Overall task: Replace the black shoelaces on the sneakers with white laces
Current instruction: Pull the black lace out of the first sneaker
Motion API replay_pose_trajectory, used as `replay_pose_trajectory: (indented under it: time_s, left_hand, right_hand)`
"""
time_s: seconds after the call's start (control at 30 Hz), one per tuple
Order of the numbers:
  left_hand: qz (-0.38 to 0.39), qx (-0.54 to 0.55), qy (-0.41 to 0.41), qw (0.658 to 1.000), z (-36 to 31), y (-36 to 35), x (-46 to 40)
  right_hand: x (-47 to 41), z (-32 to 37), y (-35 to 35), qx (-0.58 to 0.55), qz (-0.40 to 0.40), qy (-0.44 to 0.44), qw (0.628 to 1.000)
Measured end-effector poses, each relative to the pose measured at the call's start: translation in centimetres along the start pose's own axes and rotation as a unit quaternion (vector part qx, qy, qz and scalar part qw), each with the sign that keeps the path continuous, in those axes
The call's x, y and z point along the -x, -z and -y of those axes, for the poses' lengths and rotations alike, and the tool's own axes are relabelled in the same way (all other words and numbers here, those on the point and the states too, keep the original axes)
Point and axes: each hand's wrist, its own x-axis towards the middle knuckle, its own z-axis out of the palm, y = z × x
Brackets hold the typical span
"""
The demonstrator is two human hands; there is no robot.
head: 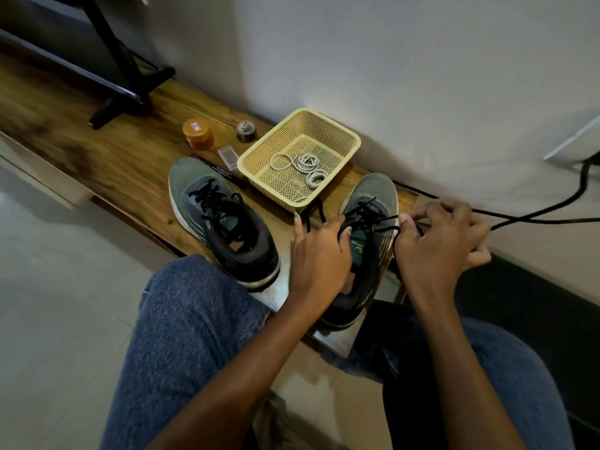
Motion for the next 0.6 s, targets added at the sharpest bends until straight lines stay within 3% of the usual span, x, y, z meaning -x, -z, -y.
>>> replay_pose_trajectory:
  time_s: [0.2,0.33,0.6]
  left_hand:
    - [0.004,0.018,-0.009,1.0,-0.5,0.7,0.2]
    - [0.014,0.021,-0.004,1.0,-0.6,0.8,0.2]
    - [0.017,0.018,0.007,1.0,-1.1,0.9,0.2]
  right_hand:
    - [0.5,0.8,-0.7,0.055,0.127,0.103,0.985]
    - [1.3,0.9,-2.2,0.091,0.143,0.147,0.975]
    - [1.0,1.0,-1.8,0.091,0.12,0.13,0.98]
